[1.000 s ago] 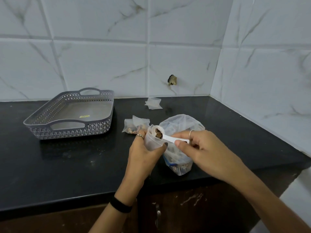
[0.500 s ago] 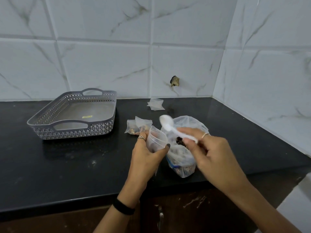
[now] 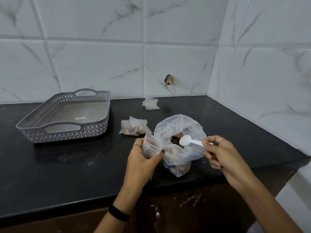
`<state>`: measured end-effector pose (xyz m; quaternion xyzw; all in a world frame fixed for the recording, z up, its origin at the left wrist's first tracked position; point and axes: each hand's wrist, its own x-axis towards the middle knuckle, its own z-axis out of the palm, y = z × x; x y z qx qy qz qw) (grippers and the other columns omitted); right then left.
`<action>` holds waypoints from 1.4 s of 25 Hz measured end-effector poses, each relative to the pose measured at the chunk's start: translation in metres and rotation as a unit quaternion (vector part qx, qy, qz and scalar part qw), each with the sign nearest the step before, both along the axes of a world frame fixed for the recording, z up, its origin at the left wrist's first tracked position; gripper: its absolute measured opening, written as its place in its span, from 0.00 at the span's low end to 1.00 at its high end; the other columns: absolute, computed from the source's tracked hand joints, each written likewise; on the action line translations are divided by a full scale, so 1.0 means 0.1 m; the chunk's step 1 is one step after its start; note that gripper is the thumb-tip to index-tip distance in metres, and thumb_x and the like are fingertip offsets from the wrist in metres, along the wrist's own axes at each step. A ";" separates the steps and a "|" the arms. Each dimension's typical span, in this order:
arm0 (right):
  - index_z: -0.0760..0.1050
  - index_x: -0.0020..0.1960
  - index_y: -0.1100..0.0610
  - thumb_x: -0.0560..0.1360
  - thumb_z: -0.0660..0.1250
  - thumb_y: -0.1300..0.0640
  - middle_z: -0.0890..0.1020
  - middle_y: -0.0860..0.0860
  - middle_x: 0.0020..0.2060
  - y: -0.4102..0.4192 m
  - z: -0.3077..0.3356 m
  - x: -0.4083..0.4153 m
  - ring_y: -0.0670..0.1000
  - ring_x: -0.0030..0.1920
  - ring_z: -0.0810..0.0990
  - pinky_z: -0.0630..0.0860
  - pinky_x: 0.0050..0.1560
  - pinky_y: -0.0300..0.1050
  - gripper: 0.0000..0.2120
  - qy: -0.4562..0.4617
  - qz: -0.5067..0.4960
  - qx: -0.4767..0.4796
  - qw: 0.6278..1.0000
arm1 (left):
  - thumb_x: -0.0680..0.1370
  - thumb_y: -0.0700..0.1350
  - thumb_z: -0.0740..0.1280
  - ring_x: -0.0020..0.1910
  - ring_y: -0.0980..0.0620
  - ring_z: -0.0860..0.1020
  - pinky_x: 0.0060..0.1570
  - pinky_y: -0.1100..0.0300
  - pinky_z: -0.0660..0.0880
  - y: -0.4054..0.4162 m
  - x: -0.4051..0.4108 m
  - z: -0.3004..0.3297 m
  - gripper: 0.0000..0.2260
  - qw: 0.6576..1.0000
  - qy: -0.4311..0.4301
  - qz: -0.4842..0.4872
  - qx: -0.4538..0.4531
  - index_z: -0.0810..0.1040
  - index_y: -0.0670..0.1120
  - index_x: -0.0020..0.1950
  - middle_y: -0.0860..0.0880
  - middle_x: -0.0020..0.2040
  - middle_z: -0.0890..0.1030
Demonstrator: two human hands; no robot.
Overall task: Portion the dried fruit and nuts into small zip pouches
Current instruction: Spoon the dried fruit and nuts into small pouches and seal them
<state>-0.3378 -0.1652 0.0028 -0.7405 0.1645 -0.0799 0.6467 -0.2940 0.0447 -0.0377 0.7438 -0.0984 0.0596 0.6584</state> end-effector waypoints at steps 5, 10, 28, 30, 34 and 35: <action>0.74 0.51 0.55 0.79 0.61 0.52 0.74 0.51 0.31 0.04 0.03 0.22 0.44 0.24 0.69 0.63 0.24 0.37 0.07 0.042 0.008 -0.195 0.980 | 0.71 0.43 0.75 0.52 0.59 0.78 0.52 0.59 0.78 0.01 -0.02 0.00 0.16 1.000 -0.002 -0.006 0.002 0.74 0.53 0.54 0.55 0.52 0.80; 0.67 0.56 0.49 0.78 0.54 0.39 0.79 0.49 0.39 -0.02 -0.11 0.21 0.48 0.38 0.79 0.78 0.41 0.47 0.16 0.037 -0.011 -0.475 0.879 | 0.71 0.44 0.75 0.49 0.62 0.79 0.50 0.63 0.78 0.02 -0.08 -0.01 0.15 0.999 -0.015 -0.010 -0.031 0.75 0.54 0.53 0.55 0.50 0.81; 0.77 0.49 0.48 0.75 0.68 0.52 0.79 0.42 0.44 1.09 0.12 0.04 0.41 0.42 0.75 0.70 0.43 0.30 0.03 -0.280 0.139 -0.432 0.846 | 0.64 0.55 0.75 0.56 0.50 0.79 0.56 0.49 0.78 0.34 -0.03 0.09 0.28 0.995 -0.087 0.003 -0.040 0.71 0.53 0.60 0.46 0.59 0.78; 0.76 0.48 0.49 0.76 0.67 0.53 0.78 0.40 0.41 1.09 0.13 0.09 0.39 0.40 0.75 0.68 0.39 0.27 0.02 -0.268 0.143 -0.412 0.859 | 0.64 0.52 0.76 0.57 0.52 0.79 0.55 0.54 0.78 0.42 -0.05 0.11 0.28 0.996 -0.055 -0.041 -0.053 0.71 0.53 0.61 0.48 0.58 0.79; 0.74 0.45 0.48 0.76 0.66 0.56 0.78 0.41 0.39 1.02 0.20 0.13 0.39 0.45 0.76 0.70 0.43 0.26 0.04 -0.254 0.141 -0.349 0.891 | 0.72 0.45 0.71 0.52 0.53 0.82 0.46 0.59 0.80 0.54 -0.12 0.23 0.19 0.986 0.010 -0.124 -0.116 0.74 0.49 0.62 0.51 0.53 0.83; 0.74 0.44 0.47 0.76 0.66 0.57 0.79 0.41 0.39 1.00 0.22 0.13 0.39 0.46 0.76 0.70 0.43 0.26 0.05 -0.249 0.152 -0.324 0.900 | 0.73 0.47 0.67 0.48 0.53 0.83 0.43 0.60 0.80 0.56 -0.14 0.26 0.16 0.984 0.006 -0.123 -0.130 0.76 0.47 0.61 0.51 0.49 0.84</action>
